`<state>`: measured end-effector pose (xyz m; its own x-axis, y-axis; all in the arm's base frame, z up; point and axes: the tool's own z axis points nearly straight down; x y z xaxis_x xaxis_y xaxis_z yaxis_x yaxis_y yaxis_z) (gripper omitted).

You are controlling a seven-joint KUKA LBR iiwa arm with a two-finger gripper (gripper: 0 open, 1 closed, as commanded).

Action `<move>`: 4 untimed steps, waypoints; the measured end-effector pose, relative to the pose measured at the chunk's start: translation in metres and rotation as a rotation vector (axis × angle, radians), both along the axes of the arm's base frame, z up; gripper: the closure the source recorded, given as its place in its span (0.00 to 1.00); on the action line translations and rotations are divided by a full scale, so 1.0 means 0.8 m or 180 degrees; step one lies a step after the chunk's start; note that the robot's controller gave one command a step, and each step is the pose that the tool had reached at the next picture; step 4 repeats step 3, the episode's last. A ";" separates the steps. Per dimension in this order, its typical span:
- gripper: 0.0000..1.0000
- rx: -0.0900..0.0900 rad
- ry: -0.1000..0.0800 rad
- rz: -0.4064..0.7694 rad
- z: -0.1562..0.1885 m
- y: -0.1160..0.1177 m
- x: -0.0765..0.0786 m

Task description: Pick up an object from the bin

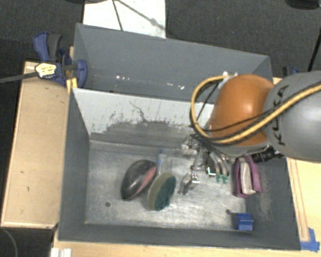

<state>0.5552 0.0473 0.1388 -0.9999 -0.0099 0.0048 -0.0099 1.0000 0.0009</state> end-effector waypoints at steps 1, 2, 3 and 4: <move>0.00 0.0002 -0.0042 -0.0275 -0.086 0.033 -0.028; 1.00 0.0004 -0.0054 -0.0281 -0.080 0.032 -0.025; 1.00 -0.0009 -0.0050 0.0675 0.183 -0.081 -0.031; 1.00 -0.0009 -0.0050 0.0675 0.183 -0.081 -0.031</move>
Offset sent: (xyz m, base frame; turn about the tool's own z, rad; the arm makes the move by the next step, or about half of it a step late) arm -0.0241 0.0256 -0.0688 0.0855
